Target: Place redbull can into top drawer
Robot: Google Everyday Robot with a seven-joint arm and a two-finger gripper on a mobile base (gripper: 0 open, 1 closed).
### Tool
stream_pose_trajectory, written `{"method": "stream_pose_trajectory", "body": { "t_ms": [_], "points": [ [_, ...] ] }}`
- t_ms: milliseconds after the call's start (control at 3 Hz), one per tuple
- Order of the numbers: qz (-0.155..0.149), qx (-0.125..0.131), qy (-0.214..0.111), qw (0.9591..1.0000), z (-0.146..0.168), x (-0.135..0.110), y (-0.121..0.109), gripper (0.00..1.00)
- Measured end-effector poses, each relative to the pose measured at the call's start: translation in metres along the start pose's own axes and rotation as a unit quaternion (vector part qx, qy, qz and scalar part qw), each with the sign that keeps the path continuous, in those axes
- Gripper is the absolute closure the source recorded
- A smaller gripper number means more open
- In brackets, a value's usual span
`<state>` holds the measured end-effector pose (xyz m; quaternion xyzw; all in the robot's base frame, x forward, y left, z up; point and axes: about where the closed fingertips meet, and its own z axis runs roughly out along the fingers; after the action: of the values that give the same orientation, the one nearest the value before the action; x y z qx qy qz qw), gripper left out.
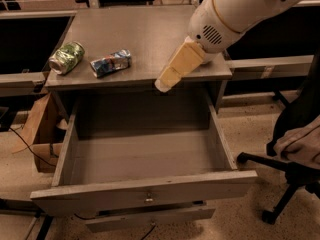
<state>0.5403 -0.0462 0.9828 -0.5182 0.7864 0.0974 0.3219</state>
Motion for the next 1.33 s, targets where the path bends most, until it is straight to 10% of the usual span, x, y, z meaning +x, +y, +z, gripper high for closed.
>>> {"method": "stream_pose_trajectory", "body": {
  "t_ms": [667, 1333],
  "points": [
    [0.074, 0.030, -0.040, 0.9960, 0.027, 0.000, 0.005, 0.00],
    [0.065, 0.027, -0.151, 0.9860, 0.118, -0.071, 0.007, 0.00]
  ]
}}
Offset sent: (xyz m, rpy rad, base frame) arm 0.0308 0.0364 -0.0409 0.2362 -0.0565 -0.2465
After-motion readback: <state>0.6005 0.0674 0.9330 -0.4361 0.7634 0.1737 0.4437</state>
